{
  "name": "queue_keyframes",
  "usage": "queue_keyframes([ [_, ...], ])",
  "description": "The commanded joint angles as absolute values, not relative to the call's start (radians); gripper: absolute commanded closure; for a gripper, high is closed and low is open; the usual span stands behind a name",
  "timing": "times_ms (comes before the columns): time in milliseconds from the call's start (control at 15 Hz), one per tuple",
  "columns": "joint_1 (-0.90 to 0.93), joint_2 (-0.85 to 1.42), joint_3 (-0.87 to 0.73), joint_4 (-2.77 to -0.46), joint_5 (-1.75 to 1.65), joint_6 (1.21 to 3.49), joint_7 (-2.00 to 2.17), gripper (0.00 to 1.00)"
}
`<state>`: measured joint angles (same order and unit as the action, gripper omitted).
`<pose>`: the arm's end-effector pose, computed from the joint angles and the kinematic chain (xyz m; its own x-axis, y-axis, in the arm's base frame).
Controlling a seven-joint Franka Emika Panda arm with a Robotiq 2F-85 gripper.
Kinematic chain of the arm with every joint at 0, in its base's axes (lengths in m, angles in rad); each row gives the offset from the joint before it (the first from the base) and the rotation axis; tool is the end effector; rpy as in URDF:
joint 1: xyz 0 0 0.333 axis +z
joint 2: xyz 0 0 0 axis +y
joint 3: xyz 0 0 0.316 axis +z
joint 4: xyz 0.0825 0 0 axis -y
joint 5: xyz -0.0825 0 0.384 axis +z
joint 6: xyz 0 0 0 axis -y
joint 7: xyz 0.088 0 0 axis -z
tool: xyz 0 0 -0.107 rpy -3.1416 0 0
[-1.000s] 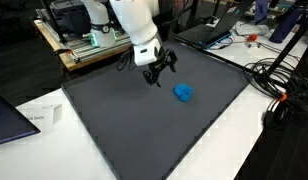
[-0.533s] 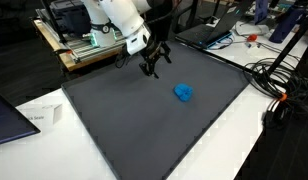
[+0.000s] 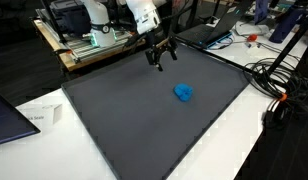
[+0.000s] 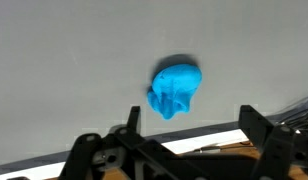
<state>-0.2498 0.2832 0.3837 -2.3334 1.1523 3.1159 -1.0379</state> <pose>0.5223 -0.0069 0.2477 0.8702 -0.0623 0.4888 0.0316 -0.9829 -0.1816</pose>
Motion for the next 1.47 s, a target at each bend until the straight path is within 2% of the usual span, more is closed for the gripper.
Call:
queue_keyframes([
  [0,-0.163,0.291,0.361,-2.371,1.143,3.272,-0.926,0.0],
  [400,0.003,0.337,0.272,-2.373,1.181,3.378,-0.858,0.0],
  [467,0.063,0.33,0.205,-2.414,1.0,3.369,-0.674,0.0],
  [533,0.087,0.348,0.201,-2.369,1.149,3.361,-0.817,0.0],
  [1000,0.38,0.375,-0.055,-2.318,1.129,3.29,-0.775,0.0],
  [1067,0.287,0.353,0.023,-2.394,0.936,3.336,-0.613,0.0],
  [1400,0.324,0.358,-0.011,-2.374,0.933,3.322,-0.611,0.0],
])
